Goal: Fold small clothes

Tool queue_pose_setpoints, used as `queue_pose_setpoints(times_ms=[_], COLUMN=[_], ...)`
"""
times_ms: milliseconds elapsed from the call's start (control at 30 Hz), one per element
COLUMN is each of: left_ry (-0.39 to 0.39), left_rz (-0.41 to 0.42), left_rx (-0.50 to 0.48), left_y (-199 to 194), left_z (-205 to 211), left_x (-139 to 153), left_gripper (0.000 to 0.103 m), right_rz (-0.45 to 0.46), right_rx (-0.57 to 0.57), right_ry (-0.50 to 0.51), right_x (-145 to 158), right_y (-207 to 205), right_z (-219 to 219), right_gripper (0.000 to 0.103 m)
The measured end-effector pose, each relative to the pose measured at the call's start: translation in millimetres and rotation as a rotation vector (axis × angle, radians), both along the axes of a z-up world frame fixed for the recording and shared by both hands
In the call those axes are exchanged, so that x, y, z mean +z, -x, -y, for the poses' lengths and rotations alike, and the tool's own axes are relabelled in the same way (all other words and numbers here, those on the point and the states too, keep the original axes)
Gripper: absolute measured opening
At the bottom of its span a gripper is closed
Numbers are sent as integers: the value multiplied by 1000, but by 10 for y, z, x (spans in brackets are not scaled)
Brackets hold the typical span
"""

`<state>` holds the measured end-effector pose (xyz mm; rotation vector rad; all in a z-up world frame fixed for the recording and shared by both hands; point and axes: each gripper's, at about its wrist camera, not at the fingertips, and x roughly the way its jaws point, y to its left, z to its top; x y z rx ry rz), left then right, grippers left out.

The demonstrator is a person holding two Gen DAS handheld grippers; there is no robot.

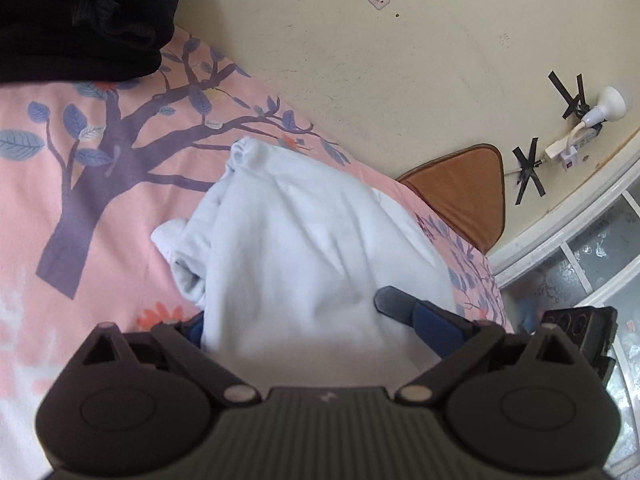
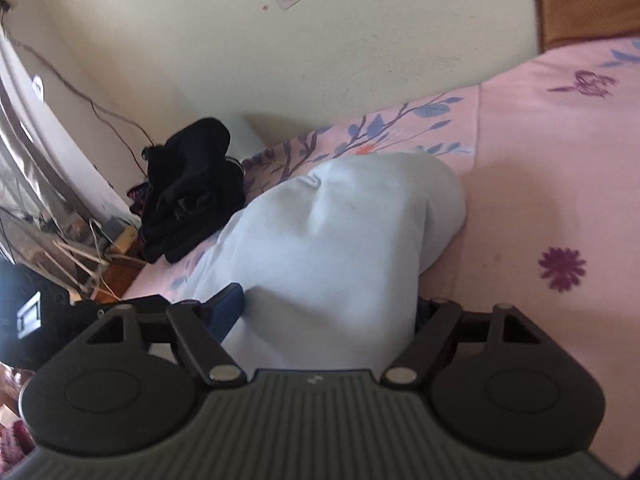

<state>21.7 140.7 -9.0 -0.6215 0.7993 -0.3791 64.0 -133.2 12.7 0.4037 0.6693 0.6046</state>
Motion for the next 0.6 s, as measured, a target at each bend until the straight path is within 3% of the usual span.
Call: queue_pose_setpoints(times_ms=[33, 67, 133, 267, 367, 500, 567, 600], left_ry=[-8, -6, 12, 41, 31, 47, 11, -16], left_rz=[-11, -36, -56, -8, 67, 96, 92, 66], left_rx=[7, -3, -30, -159, -268, -365, -360, -344], left_y=[-10, -37, -113, -502, -929, -1549, -1820, -1938], left_z=[57, 128, 299, 1009, 1820, 2867, 3334, 3504], left_x=[12, 16, 46, 333, 595, 689, 590, 495], left_gripper=[84, 64, 53, 52, 52, 54, 68, 71], right_rz=[3, -4, 12, 166, 254, 333, 337, 310], right_rx=[12, 27, 41, -37, -147, -285, -332, -369], right_ry=[-15, -48, -80, -47, -26, 57, 121, 154], right_x=[16, 26, 91, 407, 640, 858, 834, 767], right_y=[-16, -36, -18, 61, 19, -166, -366, -492], right_z=[32, 114, 310, 911, 1620, 2575, 2941, 3102], right_gripper=[45, 33, 27, 26, 26, 27, 31, 40])
